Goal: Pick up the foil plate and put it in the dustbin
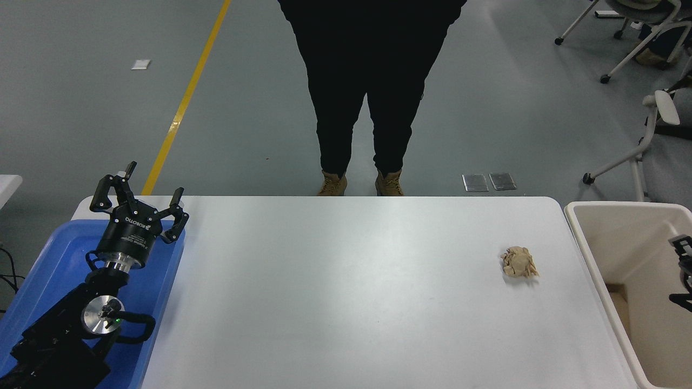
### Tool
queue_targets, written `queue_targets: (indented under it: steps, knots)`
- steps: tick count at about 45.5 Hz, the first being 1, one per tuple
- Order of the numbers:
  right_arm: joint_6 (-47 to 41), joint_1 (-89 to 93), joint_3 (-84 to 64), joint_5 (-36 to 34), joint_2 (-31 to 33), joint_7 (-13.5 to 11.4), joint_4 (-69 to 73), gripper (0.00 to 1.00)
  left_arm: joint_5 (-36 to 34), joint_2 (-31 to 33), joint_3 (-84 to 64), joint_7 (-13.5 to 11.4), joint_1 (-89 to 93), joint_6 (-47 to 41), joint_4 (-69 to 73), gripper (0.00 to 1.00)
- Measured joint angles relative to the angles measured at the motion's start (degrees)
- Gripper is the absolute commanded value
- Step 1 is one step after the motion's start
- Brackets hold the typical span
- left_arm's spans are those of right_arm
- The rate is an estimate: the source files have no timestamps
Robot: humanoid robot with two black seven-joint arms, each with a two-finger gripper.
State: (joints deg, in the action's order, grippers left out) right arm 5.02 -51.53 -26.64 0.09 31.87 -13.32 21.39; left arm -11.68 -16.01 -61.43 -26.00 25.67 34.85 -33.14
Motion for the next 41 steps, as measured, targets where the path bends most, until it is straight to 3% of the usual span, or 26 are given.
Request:
queue_targets:
  steps: [14, 41]
  knots:
    - [-0.78, -19.25, -12.38, 0.46, 4.46, 0.03, 22.84, 1.00, -0.03, 0.00, 0.00, 0.08, 0.00, -0.02, 0.01, 0.98]
    - [-18.00, -64.48, -34.80, 0.69, 7.51, -0.85, 61.21, 1.00, -0.02, -0.05, 0.00, 0.08, -0.01, -0.03, 0.01, 0.98]
